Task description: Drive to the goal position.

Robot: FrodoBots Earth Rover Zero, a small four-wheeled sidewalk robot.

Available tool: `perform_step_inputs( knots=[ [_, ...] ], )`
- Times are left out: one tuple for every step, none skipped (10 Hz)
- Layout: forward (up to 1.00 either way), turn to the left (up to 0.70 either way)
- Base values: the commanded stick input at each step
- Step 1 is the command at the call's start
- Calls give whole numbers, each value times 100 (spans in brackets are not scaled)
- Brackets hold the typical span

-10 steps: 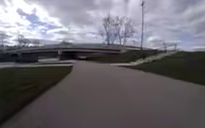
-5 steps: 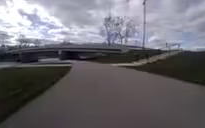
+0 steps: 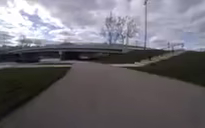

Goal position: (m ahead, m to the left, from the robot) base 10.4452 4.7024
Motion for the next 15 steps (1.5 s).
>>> perform_step_inputs(
  knots=[
    [100, 0],
    [100, 0],
    [100, 0],
    [100, 0],
    [100, 0],
    [100, 0],
    [100, 0],
    [100, 1],
    [100, 3],
    [100, 3],
    [100, 3],
    [100, 15],
    [100, 12],
    [100, 4],
    [100, 0]
  ],
)
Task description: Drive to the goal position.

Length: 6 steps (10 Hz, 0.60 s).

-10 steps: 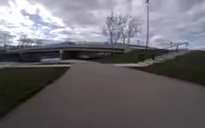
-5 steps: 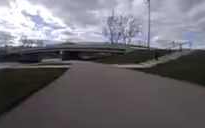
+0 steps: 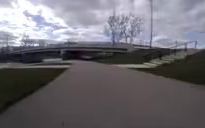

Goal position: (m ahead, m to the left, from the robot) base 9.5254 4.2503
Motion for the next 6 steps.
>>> perform_step_inputs(
  knots=[
    [100, 0],
    [100, 0],
    [100, 0],
    [100, 0],
    [100, 0],
    [100, 0]
  ],
)
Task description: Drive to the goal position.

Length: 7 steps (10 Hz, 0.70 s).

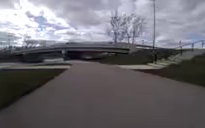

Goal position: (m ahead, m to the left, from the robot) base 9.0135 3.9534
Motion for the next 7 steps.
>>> perform_step_inputs(
  knots=[
    [100, 0],
    [100, 0],
    [100, 0],
    [100, 0],
    [100, 0],
    [100, 0],
    [100, 0]
  ],
)
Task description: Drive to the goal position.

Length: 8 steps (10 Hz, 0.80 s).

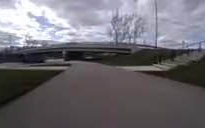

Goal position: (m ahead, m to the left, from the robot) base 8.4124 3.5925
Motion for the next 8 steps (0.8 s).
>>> perform_step_inputs(
  knots=[
    [100, 2],
    [100, 1],
    [100, 0],
    [100, 3],
    [100, 3],
    [100, 4],
    [100, 6],
    [100, 12]
  ],
)
